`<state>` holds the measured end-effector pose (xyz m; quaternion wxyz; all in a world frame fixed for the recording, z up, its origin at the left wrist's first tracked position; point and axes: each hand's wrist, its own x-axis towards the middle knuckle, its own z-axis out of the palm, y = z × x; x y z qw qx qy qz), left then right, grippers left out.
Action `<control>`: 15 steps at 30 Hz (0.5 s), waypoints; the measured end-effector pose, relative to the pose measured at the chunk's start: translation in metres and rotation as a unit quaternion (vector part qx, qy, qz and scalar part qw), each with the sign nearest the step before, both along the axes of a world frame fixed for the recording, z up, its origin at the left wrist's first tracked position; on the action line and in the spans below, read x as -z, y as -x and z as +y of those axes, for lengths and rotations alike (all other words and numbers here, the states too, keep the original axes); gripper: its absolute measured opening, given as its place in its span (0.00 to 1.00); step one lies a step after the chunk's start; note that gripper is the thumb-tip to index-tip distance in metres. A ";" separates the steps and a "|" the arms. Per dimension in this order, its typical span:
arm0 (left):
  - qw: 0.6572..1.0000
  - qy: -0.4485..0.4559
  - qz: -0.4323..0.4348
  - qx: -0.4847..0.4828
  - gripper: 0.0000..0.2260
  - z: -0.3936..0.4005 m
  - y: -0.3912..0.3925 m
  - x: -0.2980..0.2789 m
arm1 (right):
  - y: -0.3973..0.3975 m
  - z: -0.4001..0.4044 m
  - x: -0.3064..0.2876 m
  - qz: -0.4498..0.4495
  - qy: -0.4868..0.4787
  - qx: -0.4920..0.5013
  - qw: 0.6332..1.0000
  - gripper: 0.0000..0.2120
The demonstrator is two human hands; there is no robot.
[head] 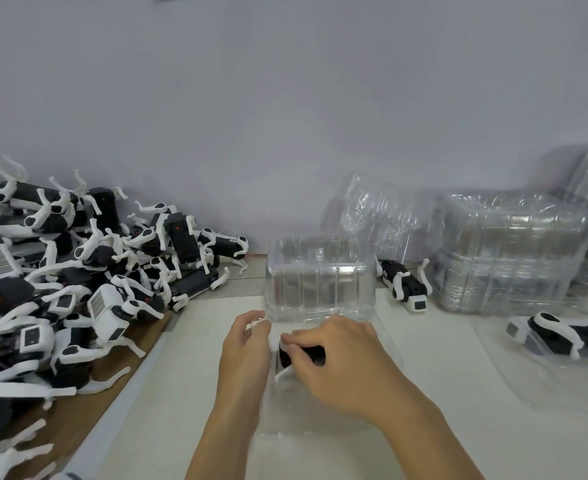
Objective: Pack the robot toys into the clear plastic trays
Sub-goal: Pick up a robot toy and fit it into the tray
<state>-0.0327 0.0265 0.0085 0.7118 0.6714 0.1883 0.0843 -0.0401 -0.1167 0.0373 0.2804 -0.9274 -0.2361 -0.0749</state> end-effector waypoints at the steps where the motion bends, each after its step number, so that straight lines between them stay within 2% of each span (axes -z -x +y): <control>1: 1.000 -0.009 0.001 0.001 0.10 0.000 0.000 0.000 | 0.000 -0.001 0.000 0.005 -0.009 -0.002 1.000 0.14; 4: 1.000 -0.029 0.002 0.002 0.12 0.000 0.000 -0.001 | 0.000 -0.001 0.000 -0.006 -0.012 -0.015 1.000 0.14; 6: 0.999 -0.044 0.000 0.002 0.13 0.001 0.001 -0.003 | 0.000 -0.002 0.000 -0.003 -0.049 -0.023 0.999 0.13; 8: 0.997 -0.076 -0.017 0.007 0.14 0.001 0.002 -0.004 | -0.005 -0.008 -0.001 -0.004 -0.115 0.015 0.993 0.12; 10: 0.987 -0.147 -0.059 0.020 0.15 0.003 0.004 -0.007 | -0.013 -0.022 -0.001 -0.039 -0.131 0.071 0.988 0.12; 13: 0.950 -0.260 -0.163 0.062 0.14 0.007 0.011 -0.013 | -0.021 -0.039 0.003 -0.048 -0.150 0.118 0.980 0.11; 15: 0.910 -0.348 -0.185 0.128 0.17 0.004 0.013 -0.014 | -0.022 -0.042 0.005 -0.051 -0.158 0.126 0.978 0.10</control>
